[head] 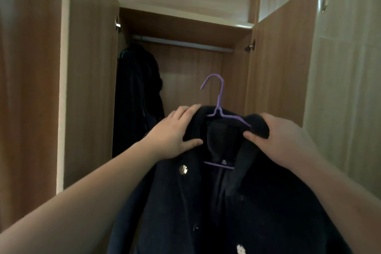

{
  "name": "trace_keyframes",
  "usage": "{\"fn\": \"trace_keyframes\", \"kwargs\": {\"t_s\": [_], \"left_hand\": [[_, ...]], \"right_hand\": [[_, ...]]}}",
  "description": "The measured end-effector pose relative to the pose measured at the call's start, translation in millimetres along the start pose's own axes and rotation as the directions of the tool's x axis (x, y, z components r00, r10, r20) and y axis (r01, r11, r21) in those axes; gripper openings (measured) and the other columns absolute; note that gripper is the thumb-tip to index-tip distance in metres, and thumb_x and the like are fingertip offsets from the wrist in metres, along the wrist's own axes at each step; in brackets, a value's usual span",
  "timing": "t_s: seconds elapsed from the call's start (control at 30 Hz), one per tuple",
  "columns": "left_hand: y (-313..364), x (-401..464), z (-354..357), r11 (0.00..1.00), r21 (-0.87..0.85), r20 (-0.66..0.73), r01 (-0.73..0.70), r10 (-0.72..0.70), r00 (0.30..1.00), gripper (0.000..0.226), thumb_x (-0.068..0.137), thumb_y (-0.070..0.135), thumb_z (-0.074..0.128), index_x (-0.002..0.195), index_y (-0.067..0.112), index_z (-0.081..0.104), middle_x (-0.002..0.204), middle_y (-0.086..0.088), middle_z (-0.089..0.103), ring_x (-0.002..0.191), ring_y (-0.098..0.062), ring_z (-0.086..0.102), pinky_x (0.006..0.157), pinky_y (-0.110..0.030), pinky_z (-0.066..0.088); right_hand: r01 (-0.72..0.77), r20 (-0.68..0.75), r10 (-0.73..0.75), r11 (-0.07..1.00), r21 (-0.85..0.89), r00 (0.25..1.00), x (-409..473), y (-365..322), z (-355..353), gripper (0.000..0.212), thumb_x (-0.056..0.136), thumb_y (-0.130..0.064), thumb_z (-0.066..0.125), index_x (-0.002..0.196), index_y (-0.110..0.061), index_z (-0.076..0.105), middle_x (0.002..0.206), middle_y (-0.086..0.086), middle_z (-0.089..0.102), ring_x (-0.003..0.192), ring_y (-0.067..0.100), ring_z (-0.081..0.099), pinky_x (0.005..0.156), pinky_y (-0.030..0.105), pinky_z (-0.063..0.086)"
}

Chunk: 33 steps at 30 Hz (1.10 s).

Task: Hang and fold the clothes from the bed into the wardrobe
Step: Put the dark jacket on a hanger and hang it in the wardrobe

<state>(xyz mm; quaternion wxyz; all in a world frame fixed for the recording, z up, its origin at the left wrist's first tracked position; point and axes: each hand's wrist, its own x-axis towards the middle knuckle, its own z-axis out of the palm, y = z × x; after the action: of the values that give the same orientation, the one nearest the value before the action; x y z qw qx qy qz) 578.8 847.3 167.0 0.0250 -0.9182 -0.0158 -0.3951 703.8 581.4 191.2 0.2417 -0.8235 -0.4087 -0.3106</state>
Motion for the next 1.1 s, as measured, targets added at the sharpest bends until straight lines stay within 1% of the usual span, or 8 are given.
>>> {"fn": "trace_keyframes", "kwargs": {"t_s": [0.2, 0.37, 0.53, 0.63, 0.7, 0.87, 0.97, 1.1], "left_hand": [[-42, 48, 38, 0.992, 0.106, 0.076, -0.067, 0.059, 0.995, 0.068, 0.085, 0.036, 0.061, 0.144, 0.04, 0.026, 0.134, 0.012, 0.05, 0.109, -0.02, 0.06, 0.085, -0.041, 0.052], [-69, 103, 69, 0.995, -0.099, 0.11, 0.018, -0.007, 0.994, 0.047, 0.083, 0.017, 0.06, 0.124, 0.034, 0.046, 0.104, 0.012, 0.062, 0.095, -0.013, 0.062, 0.08, -0.025, 0.045], [-96, 125, 116, 0.94, -0.318, 0.306, 0.12, -0.018, 0.952, 0.065, 0.09, 0.037, 0.069, 0.141, 0.046, 0.029, 0.126, 0.021, 0.059, 0.114, 0.005, 0.057, 0.098, -0.017, 0.044], [-113, 128, 156, 0.959, -0.245, 0.121, 0.143, -0.116, 0.986, 0.062, 0.087, 0.043, 0.07, 0.136, 0.05, 0.033, 0.117, 0.027, 0.062, 0.105, 0.009, 0.059, 0.093, -0.024, 0.05], [-120, 140, 174, 0.975, -0.189, -0.003, 0.115, -0.118, 0.993, 0.052, 0.088, 0.041, 0.068, 0.131, 0.048, 0.04, 0.113, 0.026, 0.062, 0.1, 0.007, 0.06, 0.088, -0.028, 0.051], [-148, 183, 197, 0.985, -0.155, -0.012, 0.076, -0.079, 0.997, 0.041, 0.09, 0.037, 0.065, 0.124, 0.046, 0.046, 0.108, 0.021, 0.062, 0.096, 0.0, 0.062, 0.082, -0.033, 0.052], [-188, 202, 200, 0.986, -0.118, -0.042, 0.114, -0.12, 0.992, 0.035, 0.088, 0.043, 0.066, 0.119, 0.048, 0.049, 0.105, 0.022, 0.063, 0.093, -0.001, 0.062, 0.08, -0.036, 0.053], [-234, 240, 205, 0.989, 0.018, -0.133, 0.148, -0.144, 0.981, 0.026, 0.086, 0.052, 0.063, 0.109, 0.044, 0.052, 0.094, 0.025, 0.061, 0.086, -0.004, 0.062, 0.072, -0.033, 0.051]], "right_hand": [[-0.017, 0.147, 0.004, 0.996, 0.087, 0.989, 32, 52, 51, 0.032, 0.084, -0.062, 0.062, 0.112, -0.05, 0.054, 0.093, -0.021, 0.064, 0.088, 0.011, 0.065, 0.077, 0.035, 0.056], [0.016, 0.09, -0.023, 0.997, 0.077, 0.996, 79, 95, 85, 0.031, 0.085, -0.059, 0.062, 0.112, -0.05, 0.051, 0.088, -0.019, 0.065, 0.082, 0.012, 0.065, 0.074, 0.036, 0.056], [0.027, 0.022, -0.031, 0.986, 0.167, 0.999, 135, 123, 129, 0.03, 0.085, -0.061, 0.059, 0.111, -0.049, 0.05, 0.087, -0.018, 0.065, 0.08, 0.01, 0.065, 0.07, 0.035, 0.055], [0.074, 0.059, -0.083, 0.987, 0.143, 0.995, 165, 125, 162, 0.033, 0.088, -0.059, 0.058, 0.116, -0.048, 0.047, 0.089, -0.02, 0.061, 0.078, 0.008, 0.06, 0.067, 0.03, 0.05], [0.152, 0.051, -0.158, 0.982, 0.108, 0.986, 182, 119, 189, 0.046, 0.088, -0.058, 0.058, 0.128, -0.047, 0.039, 0.107, -0.018, 0.059, 0.092, 0.014, 0.064, 0.075, 0.035, 0.052], [0.176, 0.058, -0.193, 0.961, 0.215, 0.98, 234, 115, 236, 0.069, 0.089, -0.055, 0.061, 0.144, -0.042, 0.022, 0.13, -0.012, 0.044, 0.111, 0.017, 0.059, 0.089, 0.036, 0.051], [0.162, 0.109, -0.2, 0.945, 0.285, 0.974, 263, 136, 251, 0.058, 0.085, -0.055, 0.065, 0.135, -0.043, 0.037, 0.126, -0.015, 0.055, 0.113, 0.009, 0.058, 0.095, 0.034, 0.051], [0.163, 0.053, -0.173, 0.974, 0.159, 0.983, 306, 136, 269, 0.028, 0.088, -0.058, 0.058, 0.104, -0.037, 0.048, 0.095, -0.014, 0.063, 0.086, 0.009, 0.064, 0.074, 0.036, 0.055]]}}
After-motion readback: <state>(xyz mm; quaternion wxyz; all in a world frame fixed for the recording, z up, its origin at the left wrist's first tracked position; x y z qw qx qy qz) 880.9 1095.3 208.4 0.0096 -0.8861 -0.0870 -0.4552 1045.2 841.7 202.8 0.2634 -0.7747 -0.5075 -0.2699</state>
